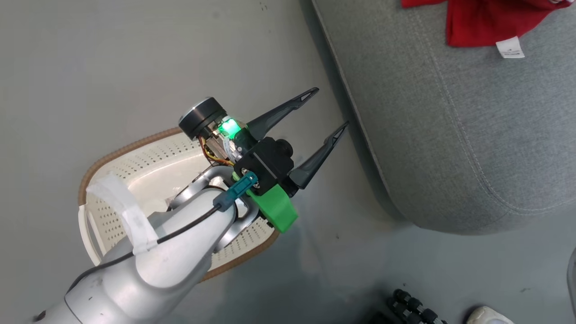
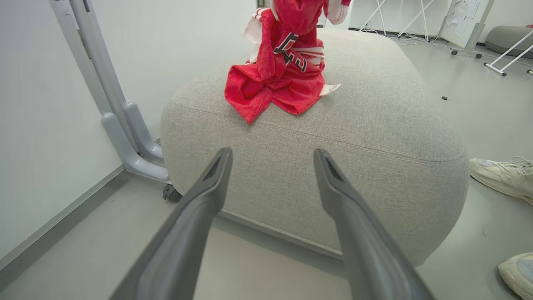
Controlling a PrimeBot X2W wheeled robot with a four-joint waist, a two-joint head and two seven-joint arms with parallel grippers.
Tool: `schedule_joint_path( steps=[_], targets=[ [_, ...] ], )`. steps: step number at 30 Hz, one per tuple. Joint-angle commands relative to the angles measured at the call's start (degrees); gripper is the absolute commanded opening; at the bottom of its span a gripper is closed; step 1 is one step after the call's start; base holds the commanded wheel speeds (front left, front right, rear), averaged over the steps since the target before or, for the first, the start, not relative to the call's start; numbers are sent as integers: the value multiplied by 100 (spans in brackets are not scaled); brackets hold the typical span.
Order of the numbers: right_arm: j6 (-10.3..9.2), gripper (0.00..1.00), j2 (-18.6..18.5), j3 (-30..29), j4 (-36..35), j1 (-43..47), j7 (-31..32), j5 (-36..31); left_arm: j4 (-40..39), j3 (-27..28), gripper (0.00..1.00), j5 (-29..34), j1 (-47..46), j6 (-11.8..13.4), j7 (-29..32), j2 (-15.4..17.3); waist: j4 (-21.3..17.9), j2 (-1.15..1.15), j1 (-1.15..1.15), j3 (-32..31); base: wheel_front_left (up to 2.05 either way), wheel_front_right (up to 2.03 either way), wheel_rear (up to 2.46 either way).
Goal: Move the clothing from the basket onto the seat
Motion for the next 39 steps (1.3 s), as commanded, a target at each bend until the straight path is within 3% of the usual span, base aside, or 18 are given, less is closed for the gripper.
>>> schedule_joint_path(
  steps=[1, 5, 11, 18, 27, 28, 29, 30, 39],
  targets=[
    [-6, 0, -103, -87, 195, -239, -17, 6, -44, 29, 100, 84, -129, 5, 16, 70, 109, 52, -1, 349, 0, 0, 0],
    [-6, 0, -232, -261, 811, -559, -17, -112, -109, 17, 100, 91, -189, 7, 42, 116, 145, 52, -1, 554, 0, 0, 0],
    [-6, 0, -65, -661, 1570, -478, -16, -432, -145, -7, 100, 87, -219, 30, 34, 176, 196, 52, -1, 714, 0, 0, 0],
    [-6, 0, 130, -1055, 2041, -178, -16, -821, -162, -29, 100, 52, -178, 53, 26, 253, 256, 52, -1, 759, 0, 0, 0],
    [-6, 0, 123, -1224, 2624, -265, -16, -1071, -175, -44, 100, 3, -176, 95, 41, 306, 292, 52, -1, 741, 0, 0, 0],
    [-7, 5, 123, -1226, 2626, -270, -16, -1073, -162, -52, 100, -4, -164, 97, 34, 296, 290, 52, -1, 714, 0, 0, 0],
    [-6, 43, 126, -1225, 2616, -266, -16, -1072, -147, -61, 100, -14, -150, 104, 24, 281, 286, 52, -1, 681, 0, 0, 0],
    [-6, 100, 137, -1204, 2598, -242, -16, -1075, -136, -69, 100, -16, -140, 107, 6, 272, 279, 52, -1, 644, 0, 0, 0],
    [-7, 100, 229, -964, 1974, 602, -16, -726, 92, -83, 100, -145, 73, 163, -175, 133, 173, 52, -1, -78, 0, 0, 0]
  ],
)
